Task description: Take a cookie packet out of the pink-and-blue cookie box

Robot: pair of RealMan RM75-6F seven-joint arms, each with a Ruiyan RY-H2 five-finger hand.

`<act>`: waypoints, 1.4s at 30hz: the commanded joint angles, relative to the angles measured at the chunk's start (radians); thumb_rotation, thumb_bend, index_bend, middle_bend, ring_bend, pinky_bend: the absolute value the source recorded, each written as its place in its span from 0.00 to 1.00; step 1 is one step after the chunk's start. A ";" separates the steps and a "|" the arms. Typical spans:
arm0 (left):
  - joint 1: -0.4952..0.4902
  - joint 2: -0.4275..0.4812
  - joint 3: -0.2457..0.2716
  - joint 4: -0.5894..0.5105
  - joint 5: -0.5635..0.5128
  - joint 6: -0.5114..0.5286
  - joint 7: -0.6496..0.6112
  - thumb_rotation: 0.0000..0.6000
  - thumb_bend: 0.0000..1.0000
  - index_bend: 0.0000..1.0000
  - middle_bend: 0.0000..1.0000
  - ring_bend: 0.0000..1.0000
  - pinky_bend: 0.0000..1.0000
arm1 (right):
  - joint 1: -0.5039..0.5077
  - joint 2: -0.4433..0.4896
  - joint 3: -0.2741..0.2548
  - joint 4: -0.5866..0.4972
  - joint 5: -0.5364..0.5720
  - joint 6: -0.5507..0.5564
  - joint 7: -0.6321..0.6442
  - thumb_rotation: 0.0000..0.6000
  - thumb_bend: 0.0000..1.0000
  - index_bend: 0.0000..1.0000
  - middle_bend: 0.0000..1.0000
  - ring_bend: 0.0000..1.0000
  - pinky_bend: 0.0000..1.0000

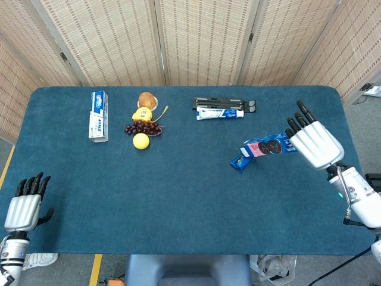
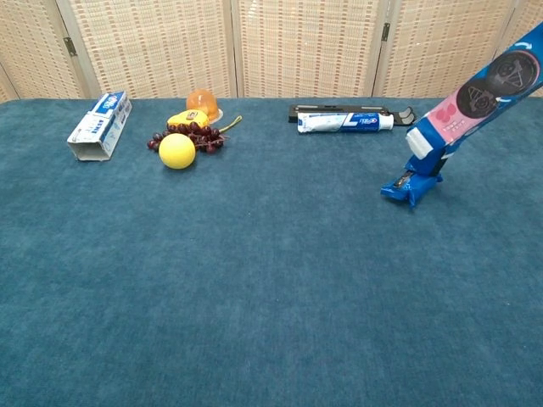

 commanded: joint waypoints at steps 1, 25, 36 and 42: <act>-0.003 -0.003 -0.001 0.002 -0.006 -0.005 0.006 1.00 0.36 0.00 0.00 0.00 0.00 | -0.015 0.026 0.006 -0.020 0.001 0.021 0.007 1.00 0.22 0.56 0.30 0.22 0.00; -0.006 -0.002 0.008 -0.003 -0.001 -0.002 0.005 1.00 0.36 0.00 0.00 0.00 0.00 | -0.093 0.155 0.039 -0.209 -0.034 0.118 0.266 1.00 0.22 0.56 0.30 0.21 0.00; -0.008 0.011 0.011 -0.007 0.003 -0.014 -0.023 1.00 0.36 0.00 0.00 0.00 0.00 | -0.102 -0.188 -0.044 0.091 -0.088 0.095 0.464 1.00 0.22 0.56 0.30 0.21 0.00; -0.009 0.014 0.011 -0.008 0.001 -0.017 -0.026 1.00 0.36 0.00 0.00 0.00 0.00 | -0.112 -0.327 -0.080 0.264 -0.121 0.120 0.586 1.00 0.22 0.56 0.29 0.21 0.00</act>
